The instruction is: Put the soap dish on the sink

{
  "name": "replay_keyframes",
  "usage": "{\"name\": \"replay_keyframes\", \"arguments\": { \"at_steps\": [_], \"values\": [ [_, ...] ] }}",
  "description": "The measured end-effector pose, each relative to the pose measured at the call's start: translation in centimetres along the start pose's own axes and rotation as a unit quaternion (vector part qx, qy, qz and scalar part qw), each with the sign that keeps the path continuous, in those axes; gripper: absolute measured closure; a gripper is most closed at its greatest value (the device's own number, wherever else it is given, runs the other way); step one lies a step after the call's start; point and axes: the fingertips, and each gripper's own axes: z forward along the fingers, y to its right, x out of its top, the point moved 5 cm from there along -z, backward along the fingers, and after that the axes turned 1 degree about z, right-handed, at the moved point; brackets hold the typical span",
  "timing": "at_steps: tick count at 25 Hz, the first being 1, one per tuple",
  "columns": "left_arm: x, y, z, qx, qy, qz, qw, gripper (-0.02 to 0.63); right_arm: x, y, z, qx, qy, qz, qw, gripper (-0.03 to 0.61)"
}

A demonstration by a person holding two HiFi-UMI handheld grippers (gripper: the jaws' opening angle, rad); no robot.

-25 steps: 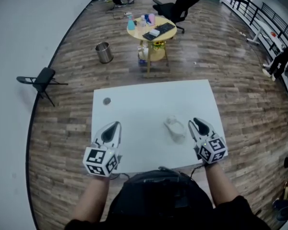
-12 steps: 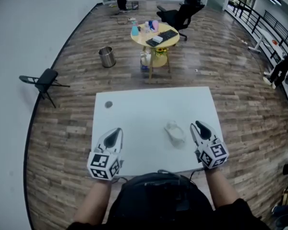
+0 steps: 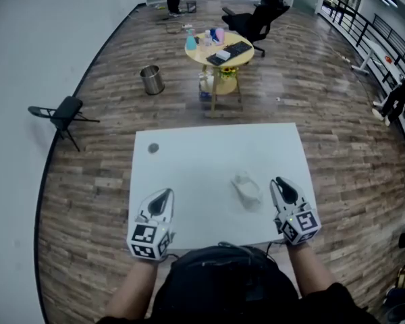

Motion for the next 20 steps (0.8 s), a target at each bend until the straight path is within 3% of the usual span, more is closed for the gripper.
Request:
{"name": "replay_keyframes", "arguments": {
  "at_steps": [13, 20],
  "values": [
    [-0.8, -0.6, -0.1, 0.015, -0.011, -0.018, 0.9997, 0.624, -0.1, -0.2, 0.8, 0.032, 0.005, 0.005, 0.999, 0.572],
    [-0.9, -1.0, -0.1, 0.017, -0.016, -0.019, 0.9996, 0.624, -1.2, -0.7, 1.4, 0.053, -0.012, -0.017, 0.998, 0.574]
  ]
}}
